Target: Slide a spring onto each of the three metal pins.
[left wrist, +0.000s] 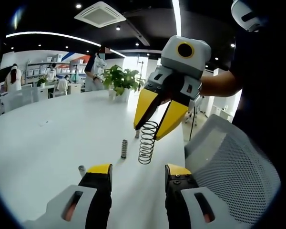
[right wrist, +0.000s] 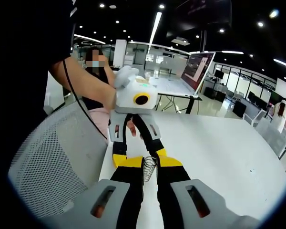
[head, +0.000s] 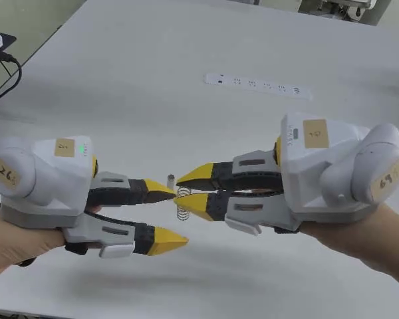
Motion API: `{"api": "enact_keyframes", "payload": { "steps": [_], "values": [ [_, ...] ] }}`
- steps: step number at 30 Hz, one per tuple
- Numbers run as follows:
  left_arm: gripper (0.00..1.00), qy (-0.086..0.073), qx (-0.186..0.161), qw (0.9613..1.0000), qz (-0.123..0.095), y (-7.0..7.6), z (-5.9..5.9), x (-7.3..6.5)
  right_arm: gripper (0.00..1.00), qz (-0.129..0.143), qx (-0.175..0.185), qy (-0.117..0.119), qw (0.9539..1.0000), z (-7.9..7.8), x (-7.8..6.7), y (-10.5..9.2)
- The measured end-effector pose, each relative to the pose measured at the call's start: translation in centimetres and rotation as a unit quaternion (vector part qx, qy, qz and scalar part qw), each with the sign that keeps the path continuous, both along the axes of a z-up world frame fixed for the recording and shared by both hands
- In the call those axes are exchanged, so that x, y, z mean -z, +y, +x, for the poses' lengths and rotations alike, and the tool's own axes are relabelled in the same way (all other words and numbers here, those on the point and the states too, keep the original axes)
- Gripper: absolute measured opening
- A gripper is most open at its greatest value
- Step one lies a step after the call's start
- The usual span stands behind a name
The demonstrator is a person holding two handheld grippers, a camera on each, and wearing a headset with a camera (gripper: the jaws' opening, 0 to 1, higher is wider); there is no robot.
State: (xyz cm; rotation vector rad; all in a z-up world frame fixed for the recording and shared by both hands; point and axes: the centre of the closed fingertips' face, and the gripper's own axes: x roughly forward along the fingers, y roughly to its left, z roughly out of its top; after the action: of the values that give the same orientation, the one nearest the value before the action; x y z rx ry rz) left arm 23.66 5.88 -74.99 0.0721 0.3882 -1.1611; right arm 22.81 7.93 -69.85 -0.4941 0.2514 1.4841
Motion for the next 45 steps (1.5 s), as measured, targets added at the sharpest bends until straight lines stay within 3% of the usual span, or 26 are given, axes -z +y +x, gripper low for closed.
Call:
{"api": "enact_keyframes", "payload": {
  "steps": [24, 34, 45],
  "values": [
    [0.75, 0.016, -0.070, 0.9973, 0.015, 3.7, 0.8, 1.3, 0.07, -0.004, 0.013, -0.003, 0.9999, 0.8, 0.3, -0.4],
    [0.95, 0.025, -0.104, 0.9938, 0.030, 5.9, 0.7, 2.8, 0.07, -0.006, 0.018, -0.005, 0.9998, 1.3, 0.5, -0.5],
    [0.98, 0.024, -0.124, 0.9914, 0.033, 7.0, 1.3, 2.9, 0.07, -0.015, 0.019, -0.010, 0.9997, 2.3, 0.9, -0.6]
  ]
}}
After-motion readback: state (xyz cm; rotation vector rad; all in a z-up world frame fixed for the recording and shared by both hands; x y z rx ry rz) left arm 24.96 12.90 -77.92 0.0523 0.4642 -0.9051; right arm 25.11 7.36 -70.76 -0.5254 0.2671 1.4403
